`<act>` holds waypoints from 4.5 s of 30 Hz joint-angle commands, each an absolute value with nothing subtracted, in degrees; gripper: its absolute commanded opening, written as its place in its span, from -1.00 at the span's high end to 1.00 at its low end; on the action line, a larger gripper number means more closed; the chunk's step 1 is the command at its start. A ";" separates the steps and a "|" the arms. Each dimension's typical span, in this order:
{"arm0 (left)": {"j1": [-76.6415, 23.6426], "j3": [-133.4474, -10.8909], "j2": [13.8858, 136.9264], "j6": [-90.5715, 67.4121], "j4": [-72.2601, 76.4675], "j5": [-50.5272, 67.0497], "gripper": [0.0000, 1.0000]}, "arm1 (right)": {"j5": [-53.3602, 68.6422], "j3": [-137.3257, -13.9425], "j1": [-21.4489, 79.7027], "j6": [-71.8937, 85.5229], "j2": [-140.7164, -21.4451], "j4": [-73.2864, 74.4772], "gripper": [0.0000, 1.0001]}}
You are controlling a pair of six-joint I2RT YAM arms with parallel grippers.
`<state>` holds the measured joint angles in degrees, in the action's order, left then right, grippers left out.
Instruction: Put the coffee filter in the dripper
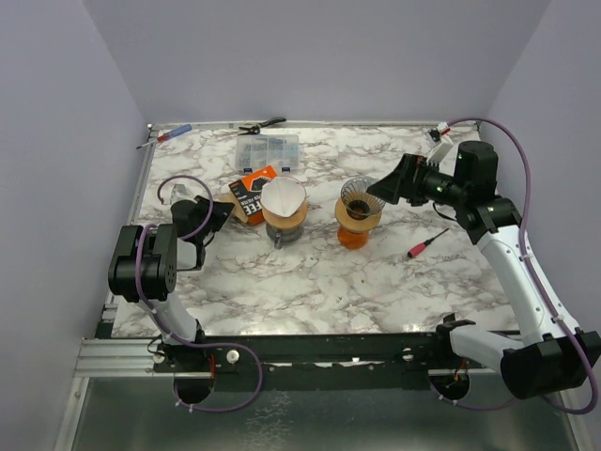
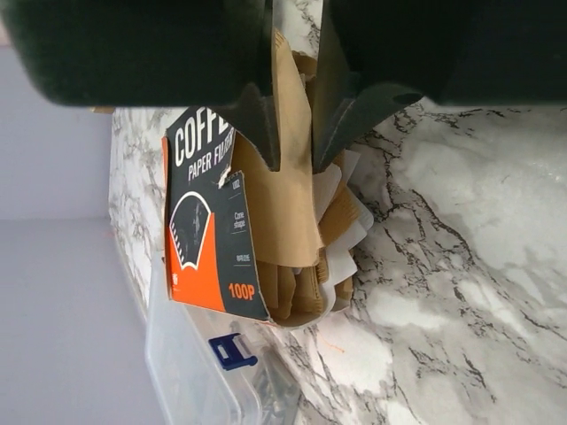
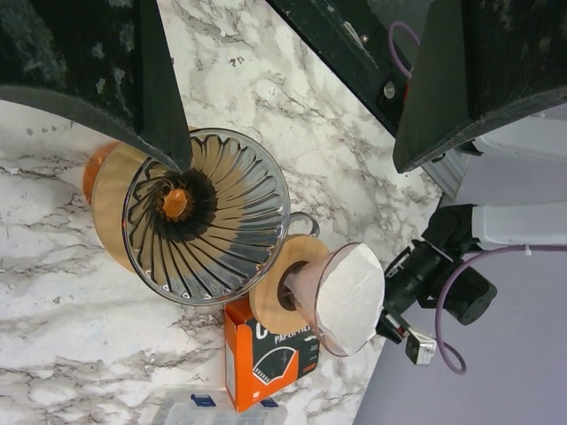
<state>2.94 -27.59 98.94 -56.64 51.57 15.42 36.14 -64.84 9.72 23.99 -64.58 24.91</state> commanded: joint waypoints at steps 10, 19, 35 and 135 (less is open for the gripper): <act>3.47 -24.75 96.75 -57.32 57.74 16.38 1.00 | 37.00 -64.01 9.49 23.93 -65.33 23.88 -1.00; 3.66 -19.11 85.72 -59.20 56.83 13.26 1.00 | 36.89 -64.20 9.49 23.58 -65.39 24.08 -1.00; 3.60 -23.21 53.66 -49.08 28.93 8.63 1.00 | 37.00 -63.43 9.49 23.53 -64.25 24.00 -1.00; -41.84 -26.62 41.79 12.50 28.83 37.60 1.00 | 58.46 -52.70 23.50 13.73 -66.47 11.71 -0.60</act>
<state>-41.71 -26.28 42.26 13.34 27.62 37.04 61.10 -53.10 22.63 15.03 -65.36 12.49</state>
